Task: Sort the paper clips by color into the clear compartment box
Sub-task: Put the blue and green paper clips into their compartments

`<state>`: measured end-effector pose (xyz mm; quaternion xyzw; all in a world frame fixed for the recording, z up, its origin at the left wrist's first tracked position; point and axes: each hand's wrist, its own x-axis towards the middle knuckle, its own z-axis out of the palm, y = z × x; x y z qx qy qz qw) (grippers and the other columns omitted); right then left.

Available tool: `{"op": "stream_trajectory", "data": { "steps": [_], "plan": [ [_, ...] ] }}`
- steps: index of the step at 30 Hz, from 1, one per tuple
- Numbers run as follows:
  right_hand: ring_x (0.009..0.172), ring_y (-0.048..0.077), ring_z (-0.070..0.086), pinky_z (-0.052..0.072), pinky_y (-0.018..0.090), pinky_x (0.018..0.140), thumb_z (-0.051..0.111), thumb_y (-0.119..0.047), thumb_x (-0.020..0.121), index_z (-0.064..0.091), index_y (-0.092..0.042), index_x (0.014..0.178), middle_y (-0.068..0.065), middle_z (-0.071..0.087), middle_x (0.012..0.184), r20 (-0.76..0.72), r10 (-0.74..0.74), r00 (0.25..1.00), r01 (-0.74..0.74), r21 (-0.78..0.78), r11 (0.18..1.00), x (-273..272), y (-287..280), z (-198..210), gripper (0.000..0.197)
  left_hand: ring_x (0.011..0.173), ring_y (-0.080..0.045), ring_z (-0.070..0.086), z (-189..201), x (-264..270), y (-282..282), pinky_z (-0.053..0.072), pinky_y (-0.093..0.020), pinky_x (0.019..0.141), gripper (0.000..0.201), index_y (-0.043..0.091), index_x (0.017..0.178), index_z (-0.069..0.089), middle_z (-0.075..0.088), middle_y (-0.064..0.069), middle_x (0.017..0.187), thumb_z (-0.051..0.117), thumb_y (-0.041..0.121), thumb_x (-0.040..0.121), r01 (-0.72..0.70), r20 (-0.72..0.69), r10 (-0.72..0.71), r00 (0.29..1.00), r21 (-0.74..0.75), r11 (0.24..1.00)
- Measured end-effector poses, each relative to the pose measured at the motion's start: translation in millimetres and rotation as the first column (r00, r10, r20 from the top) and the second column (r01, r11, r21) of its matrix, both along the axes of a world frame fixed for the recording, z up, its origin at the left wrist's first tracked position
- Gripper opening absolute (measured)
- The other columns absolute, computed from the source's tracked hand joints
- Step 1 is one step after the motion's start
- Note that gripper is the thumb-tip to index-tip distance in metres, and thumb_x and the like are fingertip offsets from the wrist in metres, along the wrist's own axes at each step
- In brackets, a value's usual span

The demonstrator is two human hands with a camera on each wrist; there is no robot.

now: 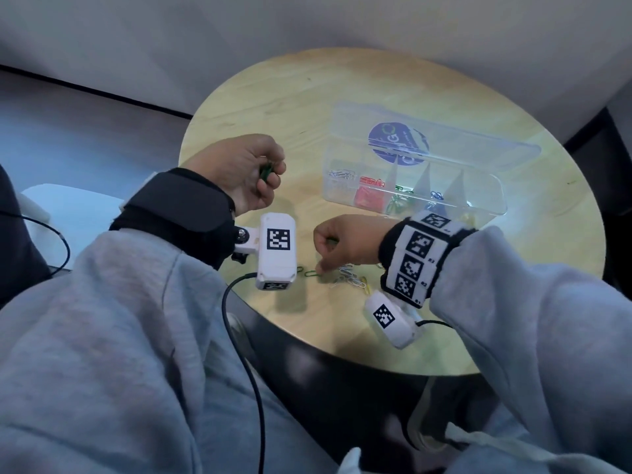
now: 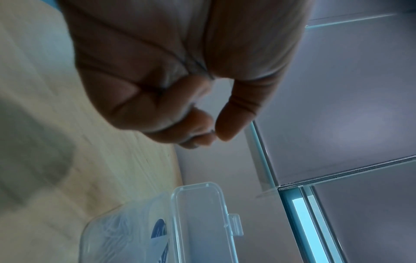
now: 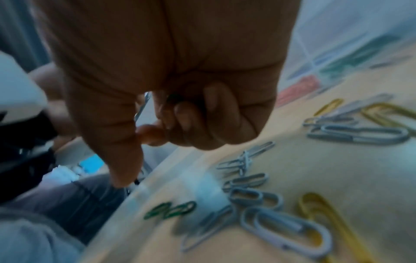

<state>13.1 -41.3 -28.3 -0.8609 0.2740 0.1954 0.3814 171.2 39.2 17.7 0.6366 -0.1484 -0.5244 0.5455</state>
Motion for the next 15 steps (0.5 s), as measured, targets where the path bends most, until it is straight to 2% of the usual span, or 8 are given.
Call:
{"op": "stream_trajectory", "data": {
  "steps": [2,4,8,10,13,15],
  "plan": [
    [0.053,0.008,0.038,0.031,0.023,0.052,0.073,-0.019,0.076,0.050,-0.024,0.068,-0.009,0.041,0.059,-0.036,0.066,0.997,-0.069,-0.112,0.991,4,3,0,0.024,0.046,-0.007,0.034,-1,1,0,0.024,-0.013,0.035,0.013,0.018,0.075,0.044,0.041,0.004,0.061,0.047,0.013,0.087,0.005,0.021,-0.005,1.000,0.021,1.000],
    [0.055,0.009,0.040,0.033,0.024,0.054,0.072,-0.019,0.075,0.057,-0.024,0.080,-0.008,0.041,0.063,-0.070,0.099,0.993,-0.110,-0.174,0.979,8,6,-1,0.017,0.046,-0.007,0.032,-2,1,0,0.021,-0.013,0.034,0.010,0.019,0.079,0.045,0.040,0.005,0.061,0.050,0.015,0.087,-0.005,0.047,0.003,0.999,0.033,0.999],
    [0.072,0.016,0.051,0.044,0.029,0.068,0.070,-0.020,0.078,0.057,-0.032,0.115,-0.006,0.050,0.075,-0.152,0.255,0.955,-0.288,-0.275,0.917,18,10,-5,0.041,0.045,-0.007,0.031,0,3,-1,0.021,-0.013,0.033,0.007,0.019,0.081,0.048,0.040,0.005,0.060,0.052,0.019,0.087,-0.045,0.063,0.043,0.997,0.026,0.999],
    [0.079,0.016,0.053,0.045,0.028,0.072,0.068,-0.020,0.081,0.053,-0.034,0.126,-0.006,0.054,0.084,-0.162,0.304,0.939,-0.340,-0.287,0.896,21,12,-8,0.049,0.044,-0.006,0.032,0,3,-2,0.021,-0.013,0.033,0.007,0.019,0.081,0.049,0.040,0.005,0.060,0.053,0.020,0.087,-0.048,0.064,0.046,0.997,0.025,0.999],
    [0.084,0.017,0.055,0.047,0.029,0.076,0.067,-0.021,0.082,0.058,-0.031,0.122,-0.003,0.060,0.100,-0.139,0.323,0.936,-0.351,-0.286,0.892,23,12,-10,0.042,0.043,-0.006,0.031,-1,4,-3,0.020,-0.013,0.033,0.009,0.020,0.081,0.048,0.039,0.005,0.060,0.054,0.020,0.087,-0.053,0.072,0.050,0.996,0.035,0.998],
    [0.085,0.018,0.055,0.046,0.029,0.075,0.067,-0.022,0.082,0.065,-0.027,0.110,-0.005,0.060,0.094,-0.133,0.327,0.936,-0.352,-0.290,0.890,25,12,-12,0.028,0.043,-0.005,0.031,-2,5,-3,0.020,-0.013,0.033,0.011,0.020,0.080,0.047,0.039,0.005,0.061,0.055,0.020,0.088,-0.058,0.074,0.055,0.996,0.041,0.997]
  ]
}}
